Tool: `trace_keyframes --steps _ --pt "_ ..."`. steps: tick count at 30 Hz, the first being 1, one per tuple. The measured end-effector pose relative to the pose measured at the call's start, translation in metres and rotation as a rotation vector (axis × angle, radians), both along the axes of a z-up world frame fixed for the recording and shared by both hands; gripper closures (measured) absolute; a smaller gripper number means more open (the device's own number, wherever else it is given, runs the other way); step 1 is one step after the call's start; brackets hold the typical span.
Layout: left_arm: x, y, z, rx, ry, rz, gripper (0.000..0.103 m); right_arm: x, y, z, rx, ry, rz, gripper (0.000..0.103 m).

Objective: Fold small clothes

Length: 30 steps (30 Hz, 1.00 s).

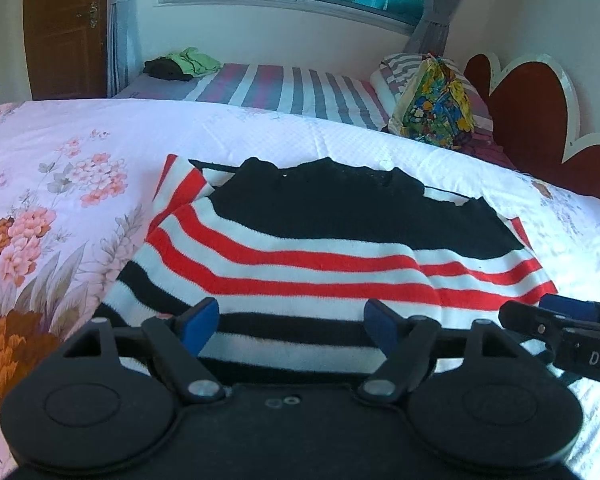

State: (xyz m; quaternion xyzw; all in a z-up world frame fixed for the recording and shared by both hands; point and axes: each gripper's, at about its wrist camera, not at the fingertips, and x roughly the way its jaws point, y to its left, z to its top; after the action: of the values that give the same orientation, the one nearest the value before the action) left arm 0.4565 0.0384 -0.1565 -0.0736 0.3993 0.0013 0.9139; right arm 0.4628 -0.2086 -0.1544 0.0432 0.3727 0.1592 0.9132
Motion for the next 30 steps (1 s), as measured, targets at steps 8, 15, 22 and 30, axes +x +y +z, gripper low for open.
trace_keyframes --steps 8,15,22,30 --pt "0.011 0.008 -0.016 -0.003 0.055 0.028 0.023 0.017 0.004 -0.008 -0.008 0.0 0.0 0.038" --pt "0.004 0.009 -0.027 0.023 0.04 0.002 0.022 0.032 0.014 -0.016 -0.032 0.002 0.012 0.038" --pt "0.002 0.006 -0.029 0.048 0.037 -0.019 0.022 0.039 0.029 -0.036 -0.101 0.019 0.043 0.038" --pt "0.002 0.005 -0.025 0.053 0.04 -0.009 0.022 0.039 0.023 -0.033 -0.098 0.005 0.067 0.038"
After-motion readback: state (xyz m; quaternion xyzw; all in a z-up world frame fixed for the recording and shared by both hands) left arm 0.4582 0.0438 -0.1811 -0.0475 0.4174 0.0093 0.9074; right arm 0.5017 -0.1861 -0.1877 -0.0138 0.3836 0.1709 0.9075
